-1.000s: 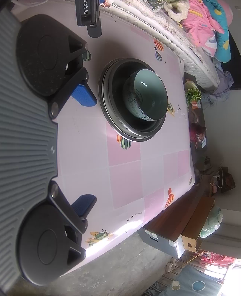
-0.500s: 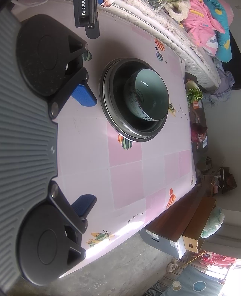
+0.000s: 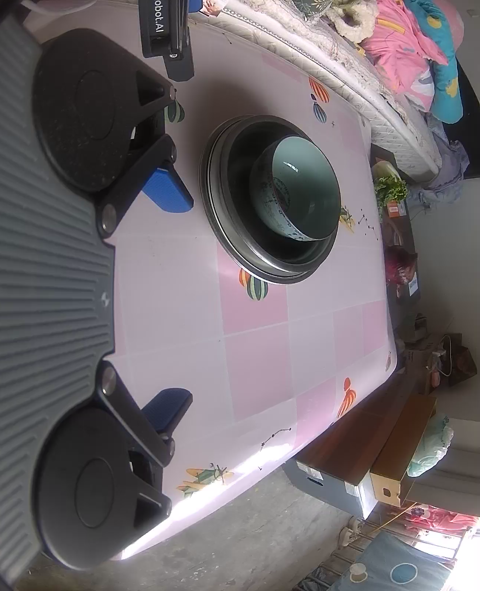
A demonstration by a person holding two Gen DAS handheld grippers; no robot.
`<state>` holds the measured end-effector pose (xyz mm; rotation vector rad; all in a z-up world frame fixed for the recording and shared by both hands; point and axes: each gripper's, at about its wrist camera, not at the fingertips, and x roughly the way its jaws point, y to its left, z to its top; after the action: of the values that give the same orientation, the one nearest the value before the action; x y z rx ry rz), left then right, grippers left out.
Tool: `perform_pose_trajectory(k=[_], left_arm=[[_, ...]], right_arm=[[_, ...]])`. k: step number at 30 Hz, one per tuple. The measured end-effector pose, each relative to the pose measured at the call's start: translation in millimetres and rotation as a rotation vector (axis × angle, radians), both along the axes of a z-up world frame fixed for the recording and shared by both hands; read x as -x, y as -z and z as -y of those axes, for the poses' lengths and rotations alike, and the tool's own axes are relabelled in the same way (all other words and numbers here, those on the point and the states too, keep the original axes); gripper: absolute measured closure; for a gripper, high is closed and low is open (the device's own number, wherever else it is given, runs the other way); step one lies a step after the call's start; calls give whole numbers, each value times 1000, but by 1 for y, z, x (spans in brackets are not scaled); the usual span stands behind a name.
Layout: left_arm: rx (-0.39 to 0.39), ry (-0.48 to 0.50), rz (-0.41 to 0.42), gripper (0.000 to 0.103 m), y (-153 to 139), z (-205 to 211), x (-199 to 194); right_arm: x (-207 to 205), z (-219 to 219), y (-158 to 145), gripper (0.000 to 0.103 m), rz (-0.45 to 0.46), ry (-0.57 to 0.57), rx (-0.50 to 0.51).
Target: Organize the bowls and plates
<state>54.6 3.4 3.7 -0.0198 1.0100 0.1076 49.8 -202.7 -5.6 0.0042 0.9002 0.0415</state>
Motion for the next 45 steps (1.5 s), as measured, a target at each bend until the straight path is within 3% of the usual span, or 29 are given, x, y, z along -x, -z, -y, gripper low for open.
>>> perform_pose_trajectory(k=[45], left_arm=[[3,14,-13,0,2,4,-1]], right_arm=[[-3,-1,3,1,-9,-2,-3]])
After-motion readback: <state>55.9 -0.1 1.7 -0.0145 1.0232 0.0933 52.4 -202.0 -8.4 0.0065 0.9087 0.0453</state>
